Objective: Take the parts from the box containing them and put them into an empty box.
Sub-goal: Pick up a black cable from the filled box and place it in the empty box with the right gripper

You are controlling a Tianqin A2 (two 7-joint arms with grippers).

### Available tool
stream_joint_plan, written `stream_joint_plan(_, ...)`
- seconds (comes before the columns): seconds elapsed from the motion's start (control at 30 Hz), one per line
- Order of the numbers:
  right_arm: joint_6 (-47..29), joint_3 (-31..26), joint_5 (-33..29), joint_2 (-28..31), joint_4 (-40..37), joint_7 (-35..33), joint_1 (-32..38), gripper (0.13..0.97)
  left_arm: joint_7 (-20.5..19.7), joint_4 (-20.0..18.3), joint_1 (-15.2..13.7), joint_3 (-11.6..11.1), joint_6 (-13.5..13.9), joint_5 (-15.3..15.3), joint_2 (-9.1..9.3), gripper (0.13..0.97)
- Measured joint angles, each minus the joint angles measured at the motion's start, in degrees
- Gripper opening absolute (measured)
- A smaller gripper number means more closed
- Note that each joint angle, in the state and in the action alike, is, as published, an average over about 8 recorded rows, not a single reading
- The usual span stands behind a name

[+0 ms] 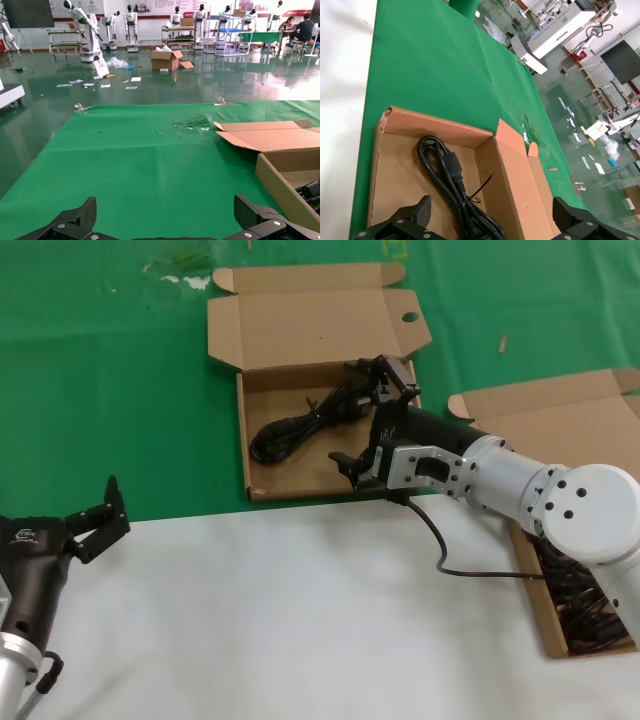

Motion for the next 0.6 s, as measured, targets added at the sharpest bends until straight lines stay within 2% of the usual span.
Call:
stream_joint_plan(0.17, 0.0, 0.0, 0.0, 0.0, 0.0, 0.0, 0.0, 0.833, 0.0, 0.0, 0.0, 0.0, 0.0, 0.0, 0.00, 0.966)
stream_joint_plan(0.47, 0.0, 0.0, 0.0, 0.0, 0.0, 0.0, 0.0, 0.933, 0.0, 0.0, 0.0, 0.0, 0.0, 0.0, 0.00, 0.966)
stream_joint_plan(0.6, 0.0, 0.0, 0.0, 0.0, 0.0, 0.0, 0.0, 0.945, 0.0, 0.0, 0.0, 0.0, 0.0, 0.0, 0.00, 0.966)
